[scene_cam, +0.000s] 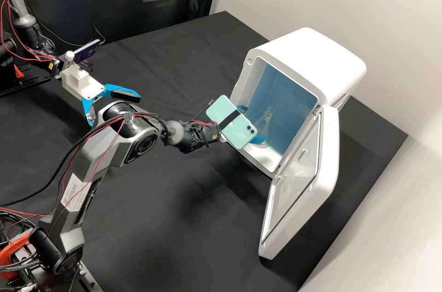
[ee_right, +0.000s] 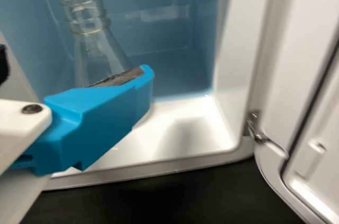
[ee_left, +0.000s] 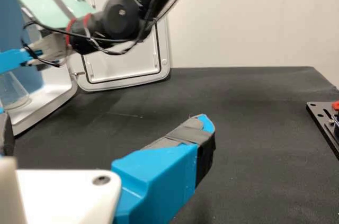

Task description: Place the flask in the incubator

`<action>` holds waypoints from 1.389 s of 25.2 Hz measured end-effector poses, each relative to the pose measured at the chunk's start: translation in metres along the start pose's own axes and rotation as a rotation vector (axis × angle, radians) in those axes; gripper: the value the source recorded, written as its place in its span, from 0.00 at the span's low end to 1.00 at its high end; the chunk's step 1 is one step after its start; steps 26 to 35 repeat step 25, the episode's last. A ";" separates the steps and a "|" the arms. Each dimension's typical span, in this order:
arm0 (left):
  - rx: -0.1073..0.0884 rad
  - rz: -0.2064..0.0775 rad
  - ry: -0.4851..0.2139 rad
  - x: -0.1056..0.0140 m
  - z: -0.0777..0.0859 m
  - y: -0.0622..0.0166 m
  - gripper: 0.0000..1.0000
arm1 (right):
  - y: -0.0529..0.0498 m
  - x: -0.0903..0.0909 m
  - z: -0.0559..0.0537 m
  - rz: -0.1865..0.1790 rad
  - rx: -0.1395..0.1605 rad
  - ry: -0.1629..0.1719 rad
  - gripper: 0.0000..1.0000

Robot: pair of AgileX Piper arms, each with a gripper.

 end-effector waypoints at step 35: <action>-0.056 0.084 0.074 -0.015 0.000 0.0062 1.00 | 0.023 -0.167 0.057 0.142 0.097 0.173 1.00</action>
